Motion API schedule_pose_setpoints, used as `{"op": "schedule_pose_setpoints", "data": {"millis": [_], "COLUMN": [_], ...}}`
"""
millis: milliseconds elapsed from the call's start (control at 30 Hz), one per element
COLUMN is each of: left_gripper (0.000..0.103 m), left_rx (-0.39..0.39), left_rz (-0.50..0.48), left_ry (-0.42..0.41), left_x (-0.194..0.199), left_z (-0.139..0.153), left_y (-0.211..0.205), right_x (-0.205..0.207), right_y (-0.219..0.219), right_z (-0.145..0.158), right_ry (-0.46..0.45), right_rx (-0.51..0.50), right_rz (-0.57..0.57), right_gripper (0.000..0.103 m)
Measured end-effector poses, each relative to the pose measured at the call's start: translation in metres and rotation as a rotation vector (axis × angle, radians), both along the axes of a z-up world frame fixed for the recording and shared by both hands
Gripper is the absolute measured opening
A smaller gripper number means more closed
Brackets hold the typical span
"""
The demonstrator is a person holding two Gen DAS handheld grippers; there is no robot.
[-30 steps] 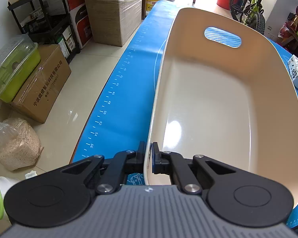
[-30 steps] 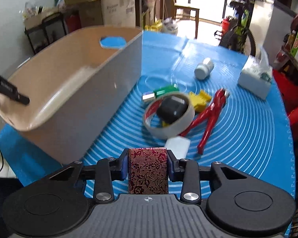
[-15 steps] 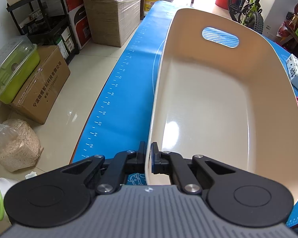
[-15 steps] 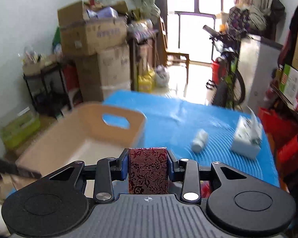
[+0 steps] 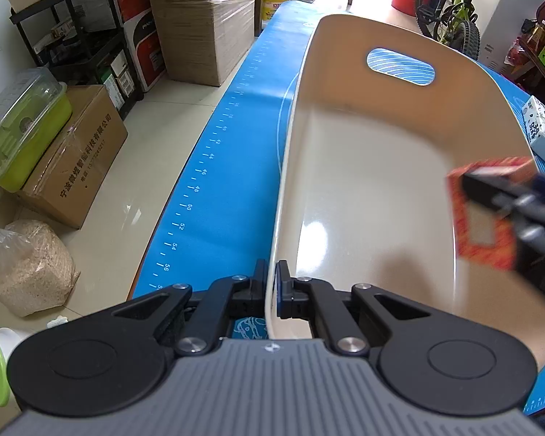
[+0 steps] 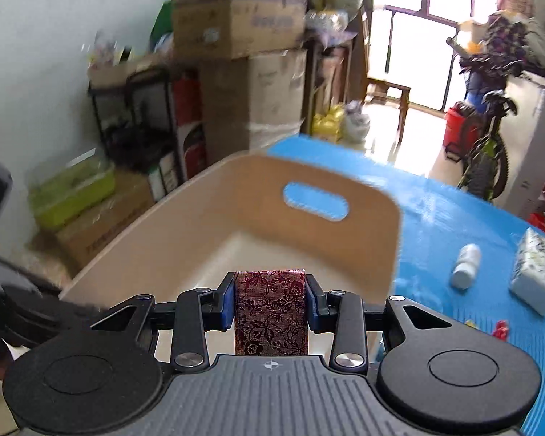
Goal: Organize rigid objects
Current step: 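Lift the red floral box with the right tool and release it into the basket, then move the right tool to the white tape roll and grasp its edge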
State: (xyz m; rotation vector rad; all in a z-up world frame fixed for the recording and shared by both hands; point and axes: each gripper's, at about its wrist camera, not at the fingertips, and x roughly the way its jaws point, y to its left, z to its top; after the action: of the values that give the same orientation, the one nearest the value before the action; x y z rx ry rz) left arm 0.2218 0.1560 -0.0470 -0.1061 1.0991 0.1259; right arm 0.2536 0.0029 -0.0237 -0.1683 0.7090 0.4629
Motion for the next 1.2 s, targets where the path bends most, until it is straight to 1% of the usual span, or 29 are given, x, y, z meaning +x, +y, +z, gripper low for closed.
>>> {"op": "schedule_pose_setpoints", "data": {"millis": [133, 300, 433, 500, 533, 700, 767, 800, 833, 967, 1067, 1133, 1200], "left_gripper": [0.005, 0.006, 0.006, 0.006, 0.006, 0.006, 0.006, 0.006, 0.006, 0.006, 0.006, 0.006, 0.006], "left_rx": [-0.004, -0.001, 0.004, 0.004, 0.004, 0.003, 0.004, 0.003, 0.003, 0.002, 0.002, 0.003, 0.003], "left_rz": [-0.001, 0.001, 0.000, 0.000, -0.001, 0.000, -0.001, -0.001, -0.001, 0.000, 0.000, 0.000, 0.001], "left_ry": [0.000, 0.000, -0.001, -0.001, -0.001, -0.001, -0.002, -0.002, -0.003, -0.003, -0.003, -0.003, -0.003], "left_x": [0.000, 0.000, 0.000, 0.000, 0.000, 0.000, -0.001, -0.001, -0.001, -0.001, -0.001, -0.001, -0.001], "left_z": [0.000, 0.000, 0.000, 0.000, 0.000, 0.000, 0.000, 0.000, 0.000, 0.000, 0.000, 0.000, 0.000], "left_y": [0.000, 0.000, -0.001, -0.001, -0.001, -0.001, -0.001, -0.001, -0.001, 0.000, 0.000, 0.000, 0.000], "right_x": [0.000, 0.001, 0.004, 0.003, 0.003, 0.005, 0.002, 0.001, -0.001, -0.001, 0.001, 0.003, 0.010], "right_y": [0.021, 0.038, 0.044, 0.038, 0.036, 0.019, 0.007, 0.000, -0.007, -0.038, -0.068, -0.087, -0.105], "right_z": [-0.018, -0.030, -0.040, -0.041, -0.041, -0.025, -0.015, -0.009, -0.002, 0.023, 0.035, 0.037, 0.032], "right_ry": [0.057, 0.131, 0.188, 0.196, 0.194, 0.181, 0.160, 0.141, 0.118, 0.060, 0.028, 0.011, 0.010], "right_rx": [-0.060, -0.147, -0.202, -0.199, -0.191, -0.109, -0.073, -0.058, -0.043, -0.002, 0.018, 0.010, -0.007], "right_rz": [0.050, 0.112, 0.120, 0.116, 0.110, 0.077, 0.055, 0.041, 0.028, -0.023, -0.083, -0.126, -0.177], "right_gripper": [0.045, 0.045, 0.044, 0.044, 0.049, 0.052, 0.062, 0.068, 0.070, 0.071, 0.073, 0.075, 0.075]}}
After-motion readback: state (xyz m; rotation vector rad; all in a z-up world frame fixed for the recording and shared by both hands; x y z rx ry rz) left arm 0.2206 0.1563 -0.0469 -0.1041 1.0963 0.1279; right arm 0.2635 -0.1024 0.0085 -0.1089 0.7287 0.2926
